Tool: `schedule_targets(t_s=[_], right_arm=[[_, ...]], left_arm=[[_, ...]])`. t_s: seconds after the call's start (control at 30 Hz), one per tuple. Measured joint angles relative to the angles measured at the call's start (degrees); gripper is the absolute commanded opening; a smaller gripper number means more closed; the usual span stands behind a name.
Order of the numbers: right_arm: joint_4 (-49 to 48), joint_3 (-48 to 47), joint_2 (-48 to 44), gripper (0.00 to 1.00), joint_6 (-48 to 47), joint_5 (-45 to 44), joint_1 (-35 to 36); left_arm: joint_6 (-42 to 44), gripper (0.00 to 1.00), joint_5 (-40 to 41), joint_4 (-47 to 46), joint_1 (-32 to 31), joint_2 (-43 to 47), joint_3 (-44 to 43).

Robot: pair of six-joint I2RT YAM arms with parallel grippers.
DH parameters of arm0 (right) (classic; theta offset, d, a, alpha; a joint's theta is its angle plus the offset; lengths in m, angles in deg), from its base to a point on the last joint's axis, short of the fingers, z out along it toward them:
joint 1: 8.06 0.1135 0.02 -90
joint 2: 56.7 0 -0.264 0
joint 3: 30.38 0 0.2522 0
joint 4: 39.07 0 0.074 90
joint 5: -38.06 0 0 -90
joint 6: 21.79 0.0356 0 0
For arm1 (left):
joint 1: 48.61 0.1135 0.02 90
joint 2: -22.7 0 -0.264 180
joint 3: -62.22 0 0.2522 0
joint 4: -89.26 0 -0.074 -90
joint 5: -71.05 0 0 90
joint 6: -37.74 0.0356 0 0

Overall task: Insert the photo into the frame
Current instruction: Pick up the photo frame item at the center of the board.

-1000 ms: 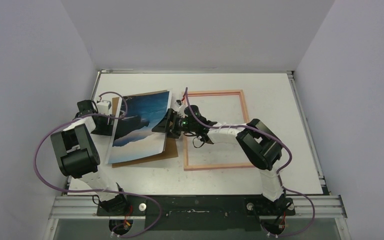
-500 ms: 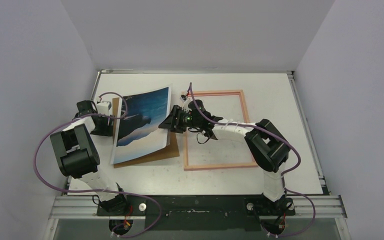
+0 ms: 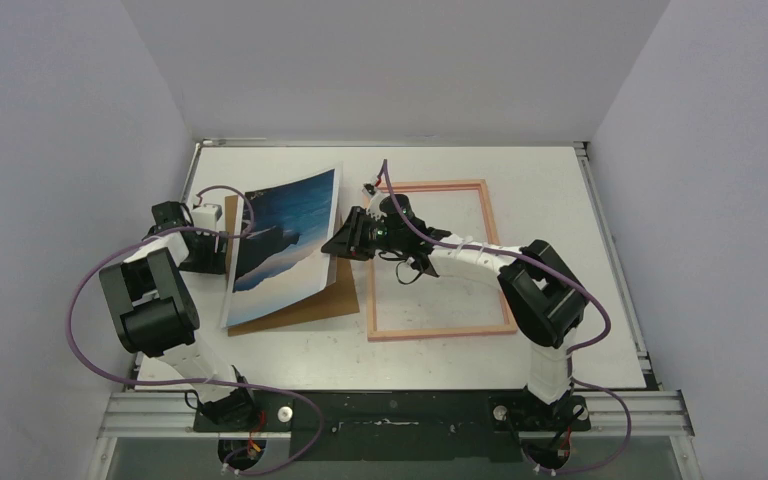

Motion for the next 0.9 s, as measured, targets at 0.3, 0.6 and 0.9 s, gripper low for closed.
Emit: schedule_targets(t_s=[0.3,0.6,0.9], right_arm=[[1.3,0.0,-1.0,0.18,-0.4,0.2,-1.2],[8.2,-1.7,-5.9,0.13,-5.0,0.0,-2.9],[25.6,-8.9,-11.2,0.05,-16.4,-4.8,-4.7]], left_arm=[[0.0,0.60,-0.1,0.9,0.4,0.0,-0.2],[0.0,0.61,-0.2,0.9,0.4,0.0,-0.2],[0.0,0.61,-0.2,0.9,0.4,0.0,-0.2]])
